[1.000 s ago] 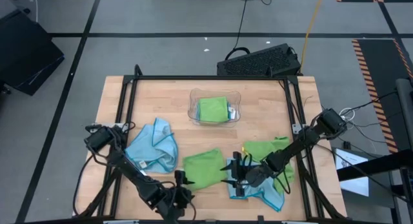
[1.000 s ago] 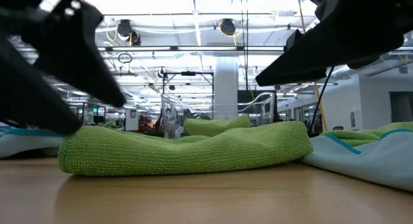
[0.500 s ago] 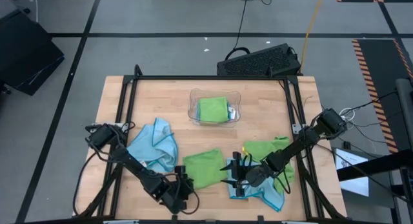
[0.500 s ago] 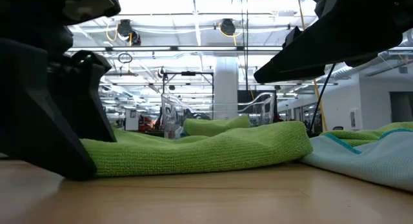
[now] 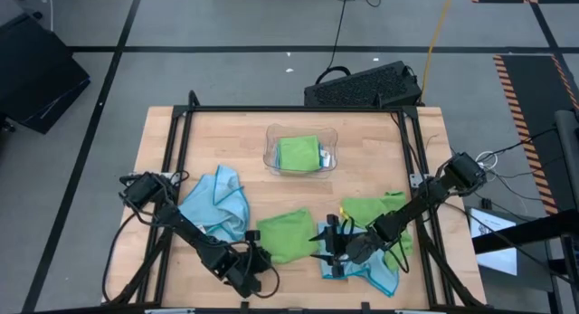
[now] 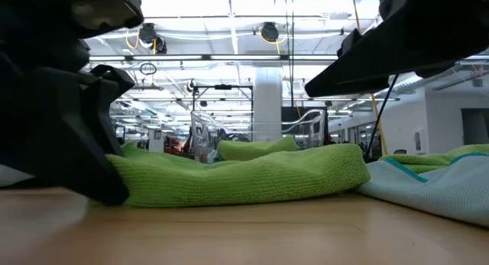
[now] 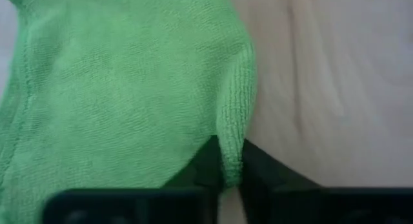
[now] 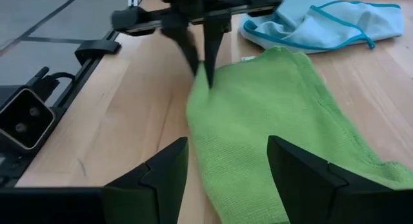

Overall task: Fold microfiber towels
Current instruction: Fold the left green microfiber cloth

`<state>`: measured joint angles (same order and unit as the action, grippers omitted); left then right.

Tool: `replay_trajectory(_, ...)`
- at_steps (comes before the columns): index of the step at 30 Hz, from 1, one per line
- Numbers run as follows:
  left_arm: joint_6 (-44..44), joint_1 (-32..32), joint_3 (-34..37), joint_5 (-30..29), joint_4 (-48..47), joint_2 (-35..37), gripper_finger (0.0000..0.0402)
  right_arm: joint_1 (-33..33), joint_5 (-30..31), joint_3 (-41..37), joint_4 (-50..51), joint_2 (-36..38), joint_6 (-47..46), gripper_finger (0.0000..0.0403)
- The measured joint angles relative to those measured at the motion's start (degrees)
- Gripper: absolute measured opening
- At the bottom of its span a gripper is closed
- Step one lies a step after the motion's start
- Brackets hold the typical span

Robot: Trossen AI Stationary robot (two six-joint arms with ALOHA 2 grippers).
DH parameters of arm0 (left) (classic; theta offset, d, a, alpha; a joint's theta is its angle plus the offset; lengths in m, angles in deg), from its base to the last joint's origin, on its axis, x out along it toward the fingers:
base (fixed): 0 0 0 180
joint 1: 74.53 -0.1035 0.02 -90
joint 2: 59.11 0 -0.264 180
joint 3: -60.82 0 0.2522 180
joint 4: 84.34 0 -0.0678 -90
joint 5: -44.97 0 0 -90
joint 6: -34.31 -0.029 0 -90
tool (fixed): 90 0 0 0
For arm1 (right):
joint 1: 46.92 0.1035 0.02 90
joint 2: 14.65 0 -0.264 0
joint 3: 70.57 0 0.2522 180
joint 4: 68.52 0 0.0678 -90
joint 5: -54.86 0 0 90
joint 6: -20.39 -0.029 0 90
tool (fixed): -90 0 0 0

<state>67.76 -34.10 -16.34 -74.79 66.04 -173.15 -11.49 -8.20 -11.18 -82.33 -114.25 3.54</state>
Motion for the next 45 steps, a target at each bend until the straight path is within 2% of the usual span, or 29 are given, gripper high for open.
replay_trajectory(2, -0.03, -0.2, 0.04, -0.12, -0.2, 0.28, 0.0014, 0.49, 0.01, 0.04, -0.18, -0.72, 0.82, 0.0203)
replay_trajectory(9, -0.53, -0.8, 0.42, 3.07, -1.85, 3.75, 0.0015, 2.07, -1.64, 4.01, 1.51, -7.59, 8.05, 0.0205)
replay_trajectory(12, -1.39, -0.7, 0.32, 4.7, -3.03, 5.65, 0.0008, 2.2, -0.9, 8.77, 7.69, -10.1, 10.25, 0.0216)
replay_trajectory(18, -0.1, -0.76, 0.26, 5.15, -6.86, 6.75, 0.0019, 2.26, 5.21, 16.05, 23.5, -12.19, 13.33, 0.0246)
replay_trajectory(22, 0.9, -0.63, 0.27, 5.68, -9.12, 6.75, 0.001, 1.71, 5.28, 16.85, 26.55, -11.84, 14.56, 0.0243)
replay_trajectory(26, 1.6, -0.64, 0.63, 5.22, -9.28, 6.75, 0.001, 1.25, 1.84, 16.87, 26.21, -12.22, 16.03, 0.0222)
replay_trajectory(32, 1.15, -0.64, 0.63, 4.44, -9.76, 6.75, 0.0019, 1.0, 1.73, 16.84, 23.95, -13.86, 18.46, 0.0202)
replay_trajectory(37, 0.49, -0.61, 0.63, 4.27, -10.03, 6.78, 0.0007, -0.83, 1.3, 16.73, 23.35, -14.37, 14.99, 0.019)
replay_trajectory(40, 0.51, -0.61, 0.63, 4.25, -10.26, 6.78, 0.0013, -1.73, -0.66, 15.94, 23.02, -14.31, 13.29, 0.0152)
replay_trajectory(45, 0.85, -0.59, 0.63, 4.24, -9.99, 6.8, 0.0022, -2.59, -5.77, 13.37, 19.92, -14.17, 9.81, 0.0055)
